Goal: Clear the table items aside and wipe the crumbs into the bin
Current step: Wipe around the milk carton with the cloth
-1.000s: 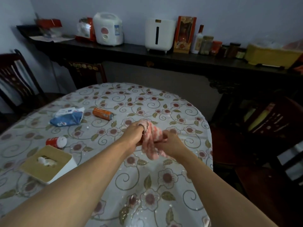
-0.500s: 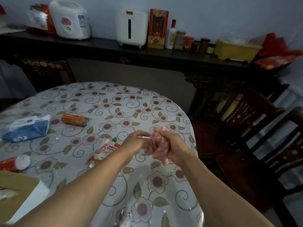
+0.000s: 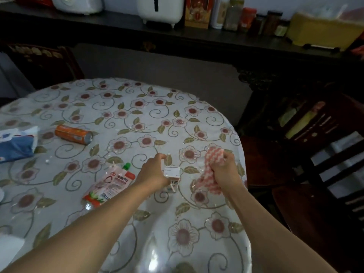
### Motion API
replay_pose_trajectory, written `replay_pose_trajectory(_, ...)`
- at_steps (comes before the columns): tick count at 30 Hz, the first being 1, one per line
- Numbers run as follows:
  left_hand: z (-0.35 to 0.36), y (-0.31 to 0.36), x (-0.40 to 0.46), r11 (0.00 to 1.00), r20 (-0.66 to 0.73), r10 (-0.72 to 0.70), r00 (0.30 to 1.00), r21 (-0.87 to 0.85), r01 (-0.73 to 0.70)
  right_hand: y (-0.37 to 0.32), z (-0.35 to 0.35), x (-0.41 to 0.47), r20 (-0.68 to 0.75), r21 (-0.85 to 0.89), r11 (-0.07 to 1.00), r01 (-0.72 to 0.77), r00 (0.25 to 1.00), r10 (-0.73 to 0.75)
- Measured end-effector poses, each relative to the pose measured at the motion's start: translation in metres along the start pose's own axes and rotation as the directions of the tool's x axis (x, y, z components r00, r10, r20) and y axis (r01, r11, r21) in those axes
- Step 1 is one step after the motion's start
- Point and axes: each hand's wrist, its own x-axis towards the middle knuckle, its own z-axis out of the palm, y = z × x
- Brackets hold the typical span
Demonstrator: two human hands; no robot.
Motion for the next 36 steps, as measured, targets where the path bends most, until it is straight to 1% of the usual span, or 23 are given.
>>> replay_pose_trajectory(3,0.022,-0.006,0.025,0.986,0.061,0.067,0.996,0.149,-0.076,0.015,0.002,0.031,0.031,-0.019,0.999,-0.028,0.999,0.028)
replay_pose_trajectory(5,0.033,-0.009,0.038,0.971,0.064,0.107,0.992,0.207,-0.118,0.025,0.002,0.047,0.067,-0.026,0.998,-0.058,0.996,0.06)
replay_pose_trajectory(7,0.036,-0.011,0.047,0.972,0.053,0.115,0.992,0.202,-0.124,0.032,-0.001,0.063,0.079,-0.039,0.996,-0.085,0.993,0.088)
replay_pose_trajectory(10,0.033,-0.004,0.065,0.978,0.062,0.093,0.994,0.181,-0.103,0.038,-0.013,0.095,0.004,-0.062,0.996,-0.062,0.998,0.062)
replay_pose_trajectory(13,0.026,0.013,0.086,0.996,-0.015,0.069,0.997,0.059,-0.068,0.05,-0.02,0.137,-0.043,-0.056,0.998,-0.031,0.999,0.028)
replay_pose_trajectory(14,0.024,0.019,0.091,0.998,-0.047,0.062,0.997,0.004,-0.062,0.056,-0.021,0.149,-0.076,-0.106,0.994,-0.009,0.997,0.001)
replay_pose_trajectory(16,0.024,0.034,0.109,0.995,-0.105,0.046,0.993,-0.08,-0.055,0.07,-0.026,0.181,-0.133,-0.278,0.959,0.047,0.987,-0.087)
replay_pose_trajectory(18,0.028,0.047,0.127,0.99,-0.15,0.054,0.987,-0.117,-0.072,0.081,-0.032,0.207,-0.159,-0.405,0.911,0.075,0.976,-0.151)
replay_pose_trajectory(19,0.03,0.052,0.135,0.989,-0.174,0.06,0.983,-0.121,-0.082,0.087,-0.034,0.221,-0.157,-0.459,0.885,0.071,0.975,-0.159)
replay_pose_trajectory(22,0.041,0.062,0.154,0.985,-0.235,0.07,0.969,-0.137,-0.104,0.111,-0.036,0.26,-0.16,-0.574,0.819,-0.005,0.981,-0.106)
replay_pose_trajectory(24,0.046,0.064,0.161,0.98,-0.257,0.08,0.963,-0.155,-0.123,0.126,-0.034,0.275,-0.125,-0.683,0.729,-0.03,0.989,-0.076)
replay_pose_trajectory(26,0.05,0.062,0.167,0.977,-0.266,0.089,0.96,-0.162,-0.136,0.133,-0.028,0.28,-0.112,-0.781,0.624,-0.03,0.989,-0.092)
replay_pose_trajectory(27,0.052,0.06,0.169,0.977,-0.269,0.09,0.959,-0.163,-0.137,0.135,-0.024,0.277,-0.126,-0.8,0.599,-0.031,0.985,-0.117)
replay_pose_trajectory(29,0.051,0.054,0.171,0.978,-0.277,0.085,0.957,-0.158,-0.133,0.13,-0.007,0.258,-0.149,-0.77,0.637,-0.023,0.978,-0.145)
replay_pose_trajectory(30,0.05,0.051,0.171,0.98,-0.284,0.078,0.956,-0.153,-0.126,0.127,0.006,0.244,-0.134,-0.733,0.68,0.002,0.98,-0.146)
replay_pose_trajectory(31,0.047,0.049,0.171,0.982,-0.29,0.069,0.955,-0.149,-0.117,0.123,0.021,0.227,-0.078,-0.72,0.692,0.048,0.986,-0.15)
replay_pose_trajectory(33,0.042,0.043,0.167,0.984,-0.312,0.046,0.949,-0.148,-0.097,0.123,0.056,0.19,0.088,-0.697,0.694,0.18,0.982,-0.167)
replay_pose_trajectory(34,0.038,0.04,0.165,0.986,-0.326,0.034,0.945,-0.146,-0.086,0.125,0.073,0.17,0.149,-0.676,0.698,0.236,0.971,-0.184)
replay_pose_trajectory(35,0.032,0.036,0.161,0.987,-0.338,0.025,0.941,-0.143,-0.078,0.124,0.087,0.148,0.213,-0.678,0.671,0.301,0.954,-0.212)
replay_pose_trajectory(36,0.027,0.033,0.158,0.988,-0.346,0.019,0.938,-0.139,-0.072,0.127,0.1,0.126,0.295,-0.642,0.649,0.408,0.913,-0.282)
